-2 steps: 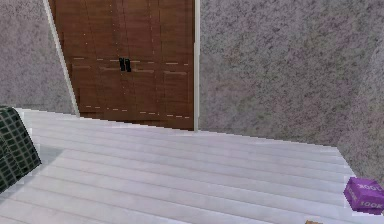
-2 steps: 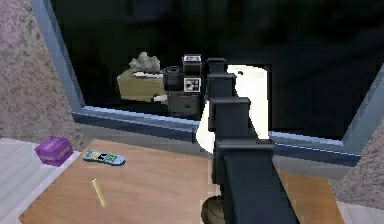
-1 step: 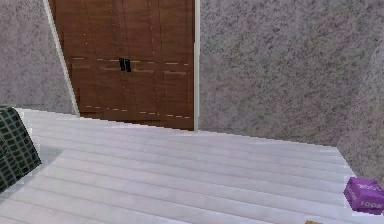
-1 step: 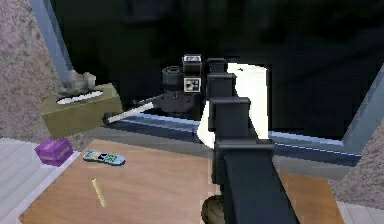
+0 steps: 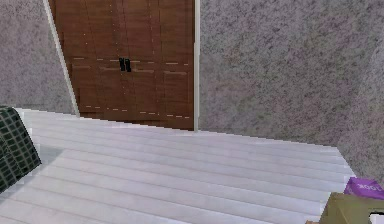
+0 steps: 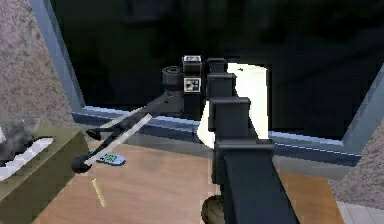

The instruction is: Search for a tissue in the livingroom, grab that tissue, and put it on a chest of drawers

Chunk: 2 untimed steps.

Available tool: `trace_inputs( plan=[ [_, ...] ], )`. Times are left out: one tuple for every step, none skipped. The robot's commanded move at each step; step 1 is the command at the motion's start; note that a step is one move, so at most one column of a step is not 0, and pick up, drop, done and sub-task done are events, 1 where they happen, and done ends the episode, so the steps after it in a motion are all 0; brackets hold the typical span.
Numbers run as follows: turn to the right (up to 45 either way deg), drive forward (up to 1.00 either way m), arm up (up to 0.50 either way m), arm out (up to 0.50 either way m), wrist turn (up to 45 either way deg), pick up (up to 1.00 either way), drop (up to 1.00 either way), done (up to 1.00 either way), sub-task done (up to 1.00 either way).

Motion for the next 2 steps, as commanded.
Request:
trace_inputs(
  plan=[
    [0.0,0.0,0.0,0.0,-30.0,0.0,0.0,0.0,0.0],
    [0.0,0.0,0.0,-0.26,0.0,0.0,0.0,0.0,0.0]
  ],
)
